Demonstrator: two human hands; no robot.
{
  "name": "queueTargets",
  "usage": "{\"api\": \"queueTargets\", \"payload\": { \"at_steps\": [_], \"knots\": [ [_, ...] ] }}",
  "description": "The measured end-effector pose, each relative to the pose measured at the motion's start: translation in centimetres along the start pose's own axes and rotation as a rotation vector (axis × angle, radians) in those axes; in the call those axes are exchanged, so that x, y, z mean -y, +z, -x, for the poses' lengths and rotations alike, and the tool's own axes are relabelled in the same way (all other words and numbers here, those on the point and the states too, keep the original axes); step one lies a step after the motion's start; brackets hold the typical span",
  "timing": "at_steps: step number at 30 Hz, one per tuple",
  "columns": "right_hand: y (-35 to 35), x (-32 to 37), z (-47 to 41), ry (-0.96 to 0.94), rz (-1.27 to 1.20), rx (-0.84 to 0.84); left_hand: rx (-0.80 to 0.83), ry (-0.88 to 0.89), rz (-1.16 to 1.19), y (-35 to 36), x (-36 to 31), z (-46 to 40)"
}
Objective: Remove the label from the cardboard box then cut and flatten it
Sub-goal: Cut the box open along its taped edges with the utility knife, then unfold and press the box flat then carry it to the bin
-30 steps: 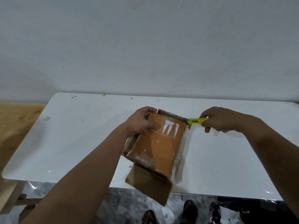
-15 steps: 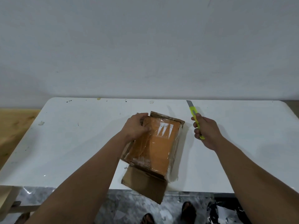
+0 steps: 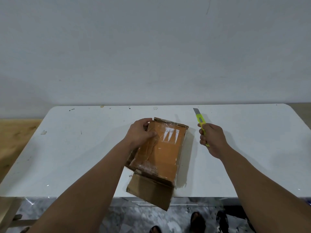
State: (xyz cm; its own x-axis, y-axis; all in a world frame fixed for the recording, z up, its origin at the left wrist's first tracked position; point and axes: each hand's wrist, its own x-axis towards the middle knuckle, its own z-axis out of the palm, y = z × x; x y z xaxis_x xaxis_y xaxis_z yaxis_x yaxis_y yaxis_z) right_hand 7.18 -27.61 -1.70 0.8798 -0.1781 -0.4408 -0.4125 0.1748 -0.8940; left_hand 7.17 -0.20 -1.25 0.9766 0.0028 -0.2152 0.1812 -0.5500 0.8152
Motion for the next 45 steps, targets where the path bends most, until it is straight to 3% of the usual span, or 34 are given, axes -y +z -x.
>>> {"api": "queueTargets", "payload": {
  "at_steps": [21,29,34,38,45],
  "knots": [
    [-1.2,0.5,1.8,0.061,-0.155,-0.027,-0.003,0.046,-0.051,-0.3,-0.6,1.2],
    [-1.9,-0.7,1.5,0.07,-0.233,0.04,-0.005,0.039,-0.036,-0.2,-0.5,1.2],
    [-2.7,-1.9,0.4,0.013,-0.047,-0.054,0.003,0.025,-0.038,-0.1,0.0,0.9],
    [-3.3,-3.3,-0.3,-0.101,0.369,-0.157,0.008,0.029,-0.035,-0.2,0.1,0.9],
    [-3.9,-4.2,-0.1,-0.228,0.627,-0.289,0.007,0.021,-0.069,-0.2,0.7,0.6]
  ]
}}
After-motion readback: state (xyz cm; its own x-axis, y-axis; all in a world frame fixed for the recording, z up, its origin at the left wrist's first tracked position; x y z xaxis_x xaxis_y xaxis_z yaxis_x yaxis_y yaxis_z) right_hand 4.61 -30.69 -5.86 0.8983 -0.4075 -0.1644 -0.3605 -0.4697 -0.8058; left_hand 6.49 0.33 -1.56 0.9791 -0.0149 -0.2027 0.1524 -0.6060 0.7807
